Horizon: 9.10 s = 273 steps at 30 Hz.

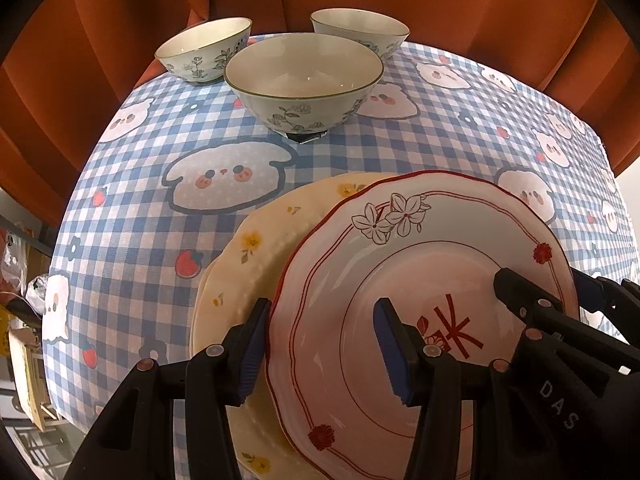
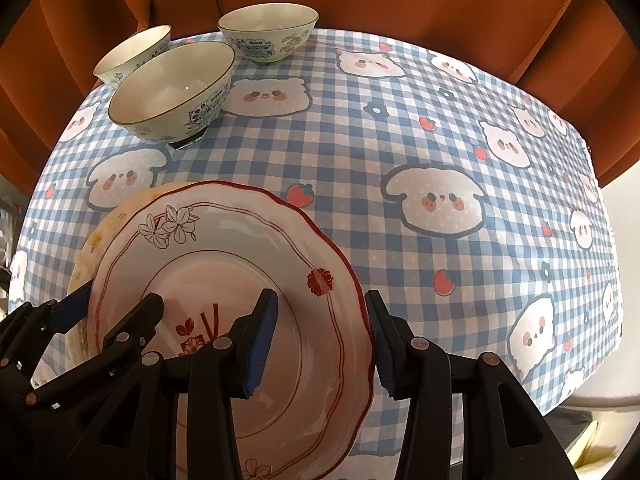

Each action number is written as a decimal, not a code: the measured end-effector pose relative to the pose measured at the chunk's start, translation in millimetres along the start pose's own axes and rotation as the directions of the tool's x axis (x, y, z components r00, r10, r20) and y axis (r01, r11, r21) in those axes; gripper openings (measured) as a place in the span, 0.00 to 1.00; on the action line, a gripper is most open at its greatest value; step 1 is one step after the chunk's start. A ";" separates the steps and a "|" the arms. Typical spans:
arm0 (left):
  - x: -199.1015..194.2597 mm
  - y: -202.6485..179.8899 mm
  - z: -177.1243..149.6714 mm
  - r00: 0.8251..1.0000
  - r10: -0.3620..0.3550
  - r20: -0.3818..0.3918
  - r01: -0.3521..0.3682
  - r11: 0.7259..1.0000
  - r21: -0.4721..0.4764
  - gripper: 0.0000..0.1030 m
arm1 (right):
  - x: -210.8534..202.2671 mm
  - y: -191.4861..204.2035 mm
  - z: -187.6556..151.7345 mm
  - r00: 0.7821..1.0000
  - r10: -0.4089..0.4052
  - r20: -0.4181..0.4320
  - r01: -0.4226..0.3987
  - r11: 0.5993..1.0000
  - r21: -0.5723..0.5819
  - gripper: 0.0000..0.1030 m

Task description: Organize plates and bowls

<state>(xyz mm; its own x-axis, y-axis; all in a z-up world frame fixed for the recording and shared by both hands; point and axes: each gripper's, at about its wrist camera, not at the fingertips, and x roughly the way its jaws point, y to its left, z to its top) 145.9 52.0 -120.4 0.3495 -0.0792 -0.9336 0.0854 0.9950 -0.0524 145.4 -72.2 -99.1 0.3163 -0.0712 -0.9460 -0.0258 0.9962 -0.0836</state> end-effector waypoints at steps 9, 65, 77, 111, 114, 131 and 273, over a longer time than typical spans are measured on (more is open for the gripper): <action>-1.7 -0.5 -2.1 1.000 -0.003 0.010 0.003 1.000 -0.007 0.51 | -10.7 -8.6 -11.5 0.999 0.046 0.018 -0.047 0.998 0.039 0.40; -41.2 35.4 28.1 0.991 0.019 0.130 -0.016 1.000 -0.024 0.81 | -25.9 16.3 18.7 0.997 0.062 0.035 -0.062 0.998 0.023 0.42; -35.1 55.5 91.0 0.980 0.085 0.178 -0.072 0.995 -0.074 0.87 | -37.3 15.7 87.0 0.985 0.096 0.145 -0.102 0.994 0.034 0.58; 56.8 58.0 175.2 0.988 0.136 0.070 -0.128 0.986 -0.108 0.24 | 64.4 54.1 191.2 0.963 0.254 0.094 -0.256 0.967 0.012 0.18; 54.7 55.6 174.6 0.988 0.140 0.065 -0.133 0.986 -0.103 0.24 | 64.4 53.7 190.5 0.965 0.248 0.088 -0.250 0.968 0.012 0.18; -15.3 13.2 138.9 0.983 0.098 0.156 -0.092 0.995 -0.044 0.24 | 4.3 18.6 152.7 0.965 0.189 0.184 -0.203 0.977 0.061 0.18; -32.3 130.7 147.9 0.981 0.006 0.193 -0.025 0.995 0.097 0.80 | -34.8 128.1 139.9 0.969 0.056 0.241 -0.102 0.978 0.184 0.63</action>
<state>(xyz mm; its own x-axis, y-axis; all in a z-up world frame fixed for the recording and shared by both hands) 283.8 175.5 -44.6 0.5237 -0.0833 -0.8478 0.1664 0.9860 0.0059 263.8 65.0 -33.1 0.5337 -0.0012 -0.8457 0.1170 0.9905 0.0724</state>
